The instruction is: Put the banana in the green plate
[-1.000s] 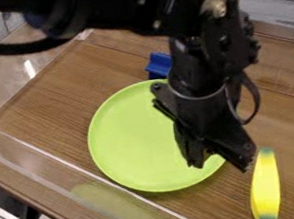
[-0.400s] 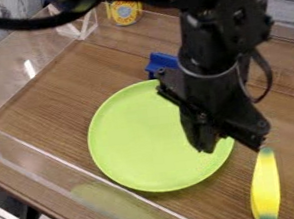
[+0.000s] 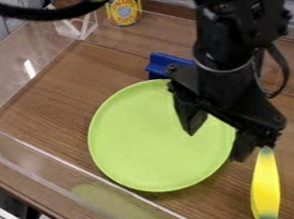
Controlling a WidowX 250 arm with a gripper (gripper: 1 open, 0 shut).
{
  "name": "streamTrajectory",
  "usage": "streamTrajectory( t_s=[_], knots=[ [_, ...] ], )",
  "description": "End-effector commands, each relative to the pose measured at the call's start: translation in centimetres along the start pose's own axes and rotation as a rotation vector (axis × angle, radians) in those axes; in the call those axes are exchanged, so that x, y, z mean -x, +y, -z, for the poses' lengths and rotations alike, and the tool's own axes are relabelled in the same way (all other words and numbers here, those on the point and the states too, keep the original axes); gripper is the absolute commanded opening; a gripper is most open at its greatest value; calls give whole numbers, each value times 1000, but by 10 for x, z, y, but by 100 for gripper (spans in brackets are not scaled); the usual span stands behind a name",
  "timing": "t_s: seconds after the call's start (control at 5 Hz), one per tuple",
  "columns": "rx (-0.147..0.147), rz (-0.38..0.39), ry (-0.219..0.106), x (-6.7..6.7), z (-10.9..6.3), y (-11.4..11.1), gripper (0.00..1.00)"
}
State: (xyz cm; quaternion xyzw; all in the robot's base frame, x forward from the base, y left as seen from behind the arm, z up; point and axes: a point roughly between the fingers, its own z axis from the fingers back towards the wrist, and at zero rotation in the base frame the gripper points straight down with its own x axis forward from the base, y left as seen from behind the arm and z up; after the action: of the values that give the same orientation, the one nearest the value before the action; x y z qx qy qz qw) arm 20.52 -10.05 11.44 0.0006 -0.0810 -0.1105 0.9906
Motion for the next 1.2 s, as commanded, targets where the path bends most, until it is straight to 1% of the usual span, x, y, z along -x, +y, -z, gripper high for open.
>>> streamTrajectory(
  t_s=[0.0, 0.2, 0.4, 0.6, 1.0],
  knots=[
    [14, 7, -47, -12, -5, -10, 100],
    [23, 14, -60, -17, 0, -19, 100],
    [32, 20, -81, -22, 9, -29, 100],
    [40, 22, -98, -24, 21, -40, 100],
    [53, 17, -107, -28, 41, -49, 100]
  ],
)
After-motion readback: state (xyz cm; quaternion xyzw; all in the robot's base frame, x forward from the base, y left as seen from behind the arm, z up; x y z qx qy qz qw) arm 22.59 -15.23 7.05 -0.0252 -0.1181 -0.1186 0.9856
